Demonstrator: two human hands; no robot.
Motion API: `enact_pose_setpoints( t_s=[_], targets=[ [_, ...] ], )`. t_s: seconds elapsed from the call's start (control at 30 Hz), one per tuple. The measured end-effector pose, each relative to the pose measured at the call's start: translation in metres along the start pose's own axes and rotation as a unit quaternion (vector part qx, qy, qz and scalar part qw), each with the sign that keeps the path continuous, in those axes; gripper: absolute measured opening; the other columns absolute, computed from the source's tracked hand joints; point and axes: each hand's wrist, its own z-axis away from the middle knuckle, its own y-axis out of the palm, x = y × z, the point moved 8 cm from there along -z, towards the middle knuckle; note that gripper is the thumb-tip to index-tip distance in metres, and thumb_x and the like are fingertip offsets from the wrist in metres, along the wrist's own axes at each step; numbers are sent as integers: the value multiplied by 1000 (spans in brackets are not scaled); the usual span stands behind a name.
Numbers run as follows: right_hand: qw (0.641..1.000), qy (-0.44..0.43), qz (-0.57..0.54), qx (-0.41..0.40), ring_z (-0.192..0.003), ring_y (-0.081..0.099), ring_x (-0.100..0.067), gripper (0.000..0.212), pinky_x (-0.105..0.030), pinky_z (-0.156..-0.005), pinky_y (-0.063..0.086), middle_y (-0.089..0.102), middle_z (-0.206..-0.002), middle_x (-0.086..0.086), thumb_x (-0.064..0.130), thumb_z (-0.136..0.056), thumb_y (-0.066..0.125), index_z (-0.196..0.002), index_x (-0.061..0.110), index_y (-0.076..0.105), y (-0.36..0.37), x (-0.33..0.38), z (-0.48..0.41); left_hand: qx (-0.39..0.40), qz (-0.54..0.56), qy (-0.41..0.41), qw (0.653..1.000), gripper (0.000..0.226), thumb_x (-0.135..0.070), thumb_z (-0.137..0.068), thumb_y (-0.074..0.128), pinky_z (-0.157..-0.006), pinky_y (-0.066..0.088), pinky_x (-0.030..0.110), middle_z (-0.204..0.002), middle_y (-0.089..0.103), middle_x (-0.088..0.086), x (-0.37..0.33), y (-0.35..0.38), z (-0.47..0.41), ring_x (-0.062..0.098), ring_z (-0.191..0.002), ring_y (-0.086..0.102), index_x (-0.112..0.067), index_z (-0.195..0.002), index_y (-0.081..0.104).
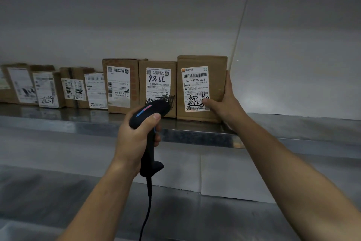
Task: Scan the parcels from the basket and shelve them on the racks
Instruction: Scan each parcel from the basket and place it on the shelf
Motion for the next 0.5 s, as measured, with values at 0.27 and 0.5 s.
enact_pose_setpoints(
  t_s=[0.27, 0.5],
  targets=[
    [999, 8, 7, -40, -137, 45, -21, 105, -43, -113, 41, 39, -158, 0, 36, -85, 80, -159, 43, 4, -10, 17, 24, 36, 12, -11, 999, 42, -17, -92, 71, -57, 51, 33, -83, 64, 14, -1, 2, -6, 21, -60, 59, -14, -131, 55],
    [974, -63, 143, -165, -148, 31, -17, 67, -40, -121, 29, 37, -160, -2, 34, -97, 65, -155, 22, 36, -26, 28, 75, 85, 19, -6, 996, 55, -25, -76, 75, -60, 53, 37, -75, 68, 2, 11, 6, 6, 22, -62, 61, -21, -128, 57]
  ],
)
